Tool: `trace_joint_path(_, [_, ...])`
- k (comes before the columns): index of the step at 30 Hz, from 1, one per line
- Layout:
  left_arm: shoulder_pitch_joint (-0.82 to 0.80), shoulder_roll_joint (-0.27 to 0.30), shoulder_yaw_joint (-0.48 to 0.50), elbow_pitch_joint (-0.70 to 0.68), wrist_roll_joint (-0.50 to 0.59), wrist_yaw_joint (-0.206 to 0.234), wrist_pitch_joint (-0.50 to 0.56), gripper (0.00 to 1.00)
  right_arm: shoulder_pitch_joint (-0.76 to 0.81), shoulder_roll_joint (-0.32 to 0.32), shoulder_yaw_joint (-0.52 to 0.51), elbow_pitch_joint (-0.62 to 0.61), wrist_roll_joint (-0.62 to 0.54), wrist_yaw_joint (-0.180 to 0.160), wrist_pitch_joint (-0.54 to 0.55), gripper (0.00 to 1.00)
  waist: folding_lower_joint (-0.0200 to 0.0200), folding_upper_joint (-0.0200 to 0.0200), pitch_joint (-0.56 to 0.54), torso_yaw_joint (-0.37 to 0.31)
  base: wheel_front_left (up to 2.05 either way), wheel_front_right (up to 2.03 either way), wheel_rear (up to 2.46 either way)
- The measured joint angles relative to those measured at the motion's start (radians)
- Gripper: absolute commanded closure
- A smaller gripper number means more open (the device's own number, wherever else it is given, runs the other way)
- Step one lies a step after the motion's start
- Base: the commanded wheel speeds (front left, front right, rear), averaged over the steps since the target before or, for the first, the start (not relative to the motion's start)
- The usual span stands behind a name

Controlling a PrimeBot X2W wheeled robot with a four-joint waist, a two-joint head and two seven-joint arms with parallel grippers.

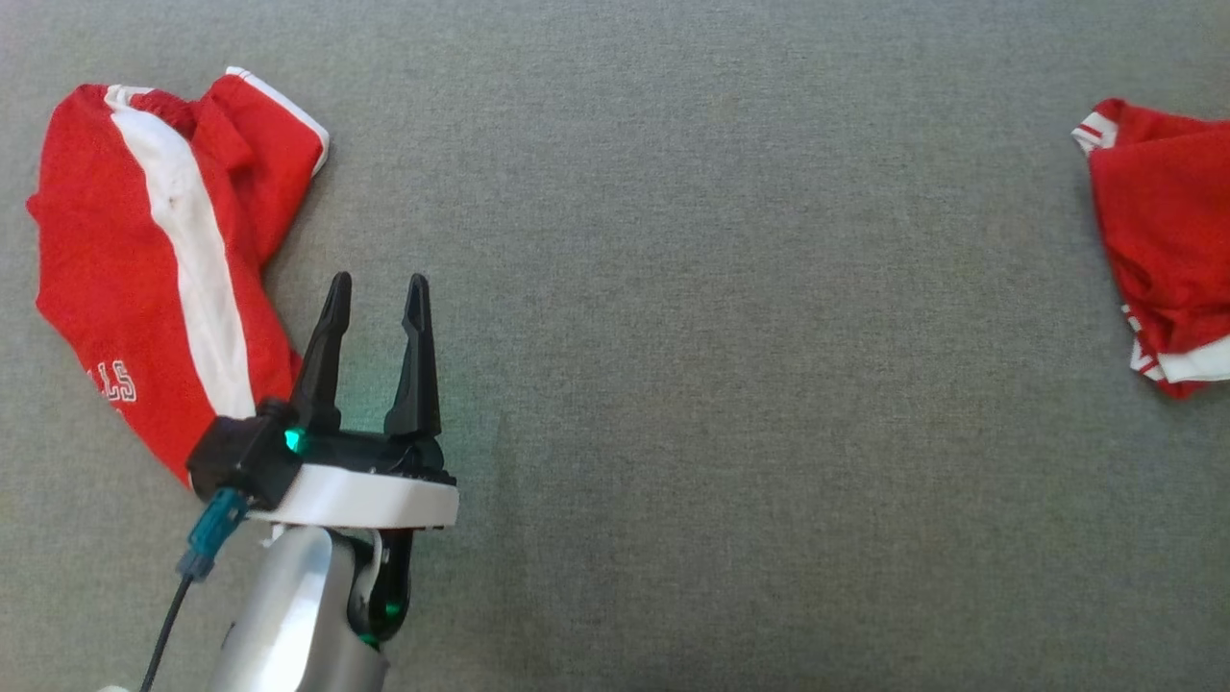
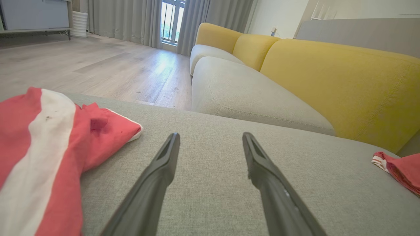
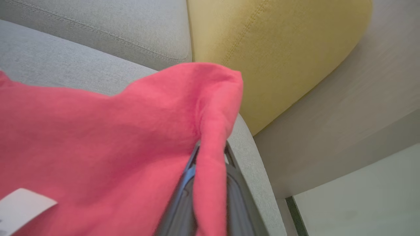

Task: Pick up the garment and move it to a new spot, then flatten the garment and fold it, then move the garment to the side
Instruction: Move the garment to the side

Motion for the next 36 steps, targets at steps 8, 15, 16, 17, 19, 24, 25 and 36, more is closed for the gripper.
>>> trace_joint_path(8, [0.000,0.000,0.012,0.001,0.000,0.000,0.000,0.00,-0.043,0.068,-0.072,-0.013,-0.036,0.000,-0.070,0.00,-0.0001,0.0000,-0.015,-0.019,0.00,0.00,0.00])
trace_joint_path(15, [0.002,-0.001,0.036,-0.003,0.002,0.000,0.000,0.00,-0.057,0.213,-0.025,-0.103,0.038,0.000,-0.123,0.00,-0.0001,0.0000,-0.065,-0.051,0.00,0.00,0.00])
trace_joint_path(16, [0.004,-0.001,0.039,-0.004,0.002,0.000,0.000,0.00,-0.052,0.238,-0.011,-0.121,0.055,0.000,-0.125,0.00,-0.0002,0.0000,-0.076,-0.055,0.00,0.00,0.00])
trace_joint_path(17, [0.006,-0.002,0.042,-0.006,0.002,0.000,0.000,0.00,-0.044,0.262,0.006,-0.143,0.074,0.000,-0.127,0.00,-0.0002,0.0000,-0.087,-0.060,0.00,0.00,0.00])
trace_joint_path(19, [0.017,-0.002,0.053,-0.016,0.002,0.000,0.000,0.00,-0.013,0.302,0.049,-0.200,0.121,0.000,-0.133,0.00,-0.0003,0.0000,-0.111,-0.069,0.00,0.00,0.00])
trace_joint_path(24, [0.062,-0.002,0.067,-0.029,0.011,0.000,0.000,0.00,0.103,0.374,0.150,-0.333,0.233,0.000,-0.134,0.00,-0.0003,0.0000,-0.163,-0.091,0.00,0.00,0.00])
trace_joint_path(25, [0.069,-0.002,0.068,-0.031,0.011,0.000,0.000,0.00,0.128,0.388,0.163,-0.355,0.254,0.000,-0.134,0.00,-0.0003,0.0000,-0.172,-0.095,0.00,0.00,0.00])
trace_joint_path(36, [0.145,-0.002,0.074,-0.040,-0.006,0.001,0.000,0.00,0.402,0.443,0.292,-0.512,0.453,0.000,-0.132,0.00,-0.0003,0.0000,-0.236,-0.111,0.00,0.00,0.00])
